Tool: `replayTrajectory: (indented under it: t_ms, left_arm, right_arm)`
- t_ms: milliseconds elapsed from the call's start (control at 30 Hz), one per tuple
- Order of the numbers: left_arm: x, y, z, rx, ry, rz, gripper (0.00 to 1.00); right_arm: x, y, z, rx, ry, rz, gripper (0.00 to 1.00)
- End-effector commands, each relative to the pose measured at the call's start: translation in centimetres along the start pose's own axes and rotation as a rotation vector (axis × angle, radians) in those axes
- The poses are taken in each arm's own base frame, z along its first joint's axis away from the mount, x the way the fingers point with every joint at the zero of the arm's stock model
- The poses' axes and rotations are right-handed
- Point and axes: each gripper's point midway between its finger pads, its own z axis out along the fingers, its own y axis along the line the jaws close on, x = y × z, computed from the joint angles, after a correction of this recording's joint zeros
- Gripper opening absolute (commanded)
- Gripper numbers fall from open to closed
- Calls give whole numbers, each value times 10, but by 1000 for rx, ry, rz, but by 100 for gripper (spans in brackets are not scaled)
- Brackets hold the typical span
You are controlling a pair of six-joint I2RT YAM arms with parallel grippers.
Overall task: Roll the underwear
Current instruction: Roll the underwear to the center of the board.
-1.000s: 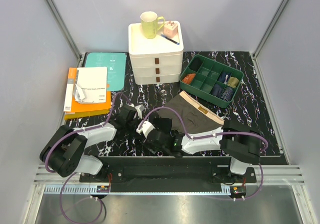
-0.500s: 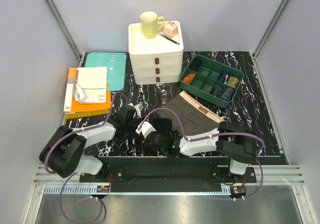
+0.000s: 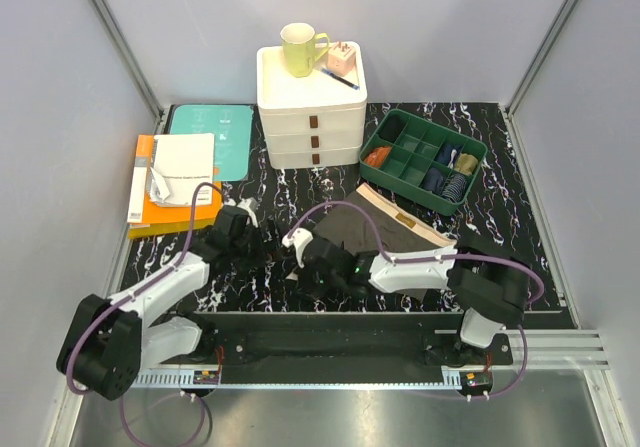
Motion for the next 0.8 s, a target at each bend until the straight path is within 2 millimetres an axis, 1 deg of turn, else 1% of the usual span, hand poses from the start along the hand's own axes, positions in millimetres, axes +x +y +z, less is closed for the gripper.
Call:
replayTrajectory:
  t_ms: [0,67,100,133,167,200,233,300,333,367,433,467,500,533,567,633,667,733,767]
  left_arm:
    - [-11,14,-10,-64,-102,-1,99]
    - [-11,15,-12,-58,-127,11,99]
    - [-17,9,-17,-29,-163,35,99]
    - [-15,11,-17,-22,-171,44,99]
    - [-15,7,-18,2,-178,57,99]
    - [-20,-1,-22,39,-212,82,99]
    - [-18,-1,-22,53,-214,90,98]
    - [-18,-14,-24,115,-234,121,98]
    - [-14,-15,-23,127,-232,131,97]
    - [-12,-25,-23,160,-240,158,96]
    - [-7,-32,-20,189,-237,184,95]
    - [-1,-38,-18,209,-225,212,94]
    - [-2,-46,-17,233,-237,229,93]
    - [0,-49,-16,245,-233,242,92]
    - [2,-59,-15,275,-239,266,91]
    - [7,-63,-10,291,-227,290,89]
    - [9,-69,-9,314,-237,314,89]
    - [13,-71,-5,337,-240,329,89]
    - [12,-80,-6,380,-256,352,88]
  right_arm:
    - [17,12,-18,-181,131,158,0]
    - [15,12,-22,-230,139,225,0]
    - [12,5,-23,-225,136,263,0]
    - [12,3,-23,-232,142,299,0]
    - [12,3,-25,-247,151,324,0]
    - [14,0,-25,-248,159,348,0]
    - [12,-5,-24,-251,156,392,0]
    - [16,-8,-26,-270,174,442,0]
    - [17,-15,-26,-265,172,489,0]
    - [19,-17,-27,-277,179,514,0]
    - [22,-25,-27,-285,176,581,0]
    - [23,-28,-28,-292,177,604,0]
    - [24,-30,-28,-292,182,633,0]
    - [28,-33,-27,-289,186,649,0]
    - [29,-39,-27,-280,186,667,0]
    - [34,-42,-27,-291,196,696,0]
    - [34,-47,-26,-290,192,712,0]
    - [38,-49,-25,-300,200,737,0]
    - [39,-54,-25,-296,201,755,0]
